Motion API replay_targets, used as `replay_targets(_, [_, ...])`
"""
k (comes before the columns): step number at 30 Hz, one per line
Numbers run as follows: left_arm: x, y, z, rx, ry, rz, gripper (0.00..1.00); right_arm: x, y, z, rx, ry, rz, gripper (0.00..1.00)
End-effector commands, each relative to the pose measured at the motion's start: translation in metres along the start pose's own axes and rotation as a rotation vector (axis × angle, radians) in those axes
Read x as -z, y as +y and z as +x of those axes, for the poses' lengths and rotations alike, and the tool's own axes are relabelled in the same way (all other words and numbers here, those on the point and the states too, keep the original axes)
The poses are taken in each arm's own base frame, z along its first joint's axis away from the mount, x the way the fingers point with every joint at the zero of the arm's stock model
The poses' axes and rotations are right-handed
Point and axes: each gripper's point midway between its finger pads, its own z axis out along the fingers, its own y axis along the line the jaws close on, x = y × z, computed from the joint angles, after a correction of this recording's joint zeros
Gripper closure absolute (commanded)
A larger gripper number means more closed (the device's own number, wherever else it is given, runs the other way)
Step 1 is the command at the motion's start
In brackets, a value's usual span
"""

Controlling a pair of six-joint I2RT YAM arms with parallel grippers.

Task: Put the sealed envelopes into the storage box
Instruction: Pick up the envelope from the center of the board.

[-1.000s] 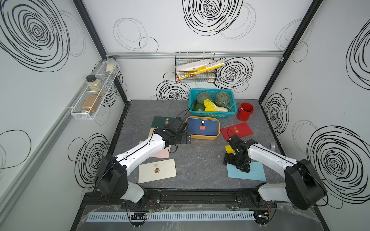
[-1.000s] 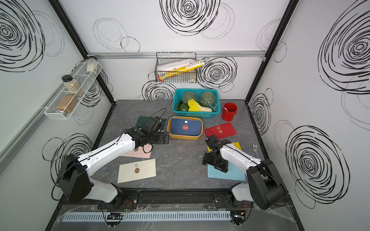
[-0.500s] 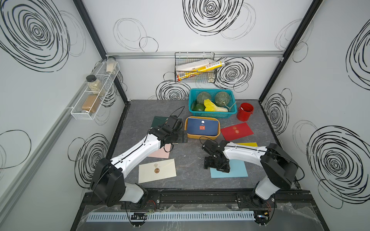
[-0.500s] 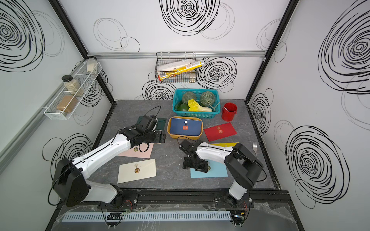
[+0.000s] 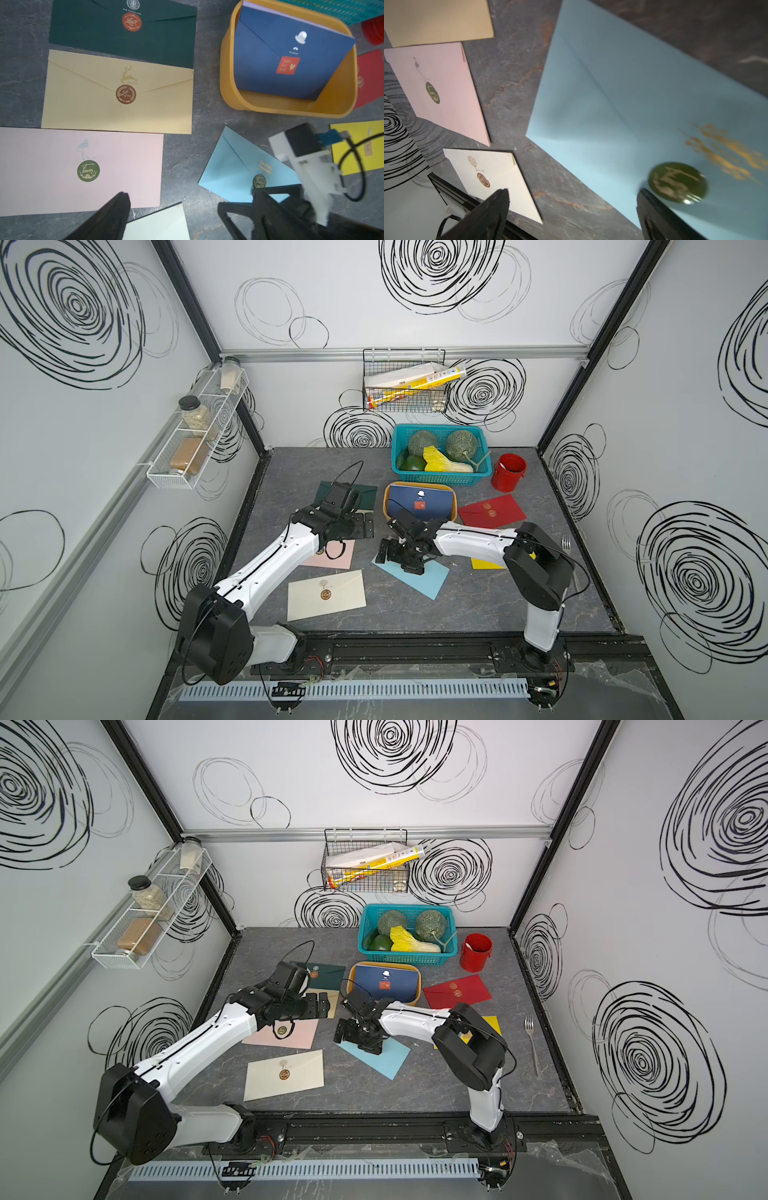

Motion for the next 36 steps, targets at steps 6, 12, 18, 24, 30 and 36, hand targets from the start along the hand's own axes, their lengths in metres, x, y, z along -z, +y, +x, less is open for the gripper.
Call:
replay_targets(6, [-0.055,-0.046,0.039,-0.242,0.168,0.156,0.02,0.073,-0.06,-0.003,-0.085,-0.182,-0.064,0.0])
replay_targets(12, [-0.09,-0.062,0.048,-0.35,0.231,0.205,0.01,0.054,-0.072,0.001,-0.12,-0.135,-0.078,0.0])
replay_targets(18, [-0.109,-0.069,0.053,-0.349,0.266,0.232,0.01,0.045,-0.091,0.007,-0.227,-0.144,-0.063,0.0])
replay_targets(24, [-0.116,-0.073,0.079,-0.348,0.322,0.246,0.01,0.04,-0.113,0.014,-0.307,-0.162,-0.031,0.0])
replay_targets(30, [-0.108,-0.073,0.107,-0.303,0.37,0.3,0.01,0.019,-0.12,0.017,-0.285,-0.116,0.002,0.0])
replay_targets(36, [-0.103,-0.077,0.128,-0.268,0.416,0.382,0.01,0.01,-0.119,0.014,-0.269,-0.115,0.0,0.0])
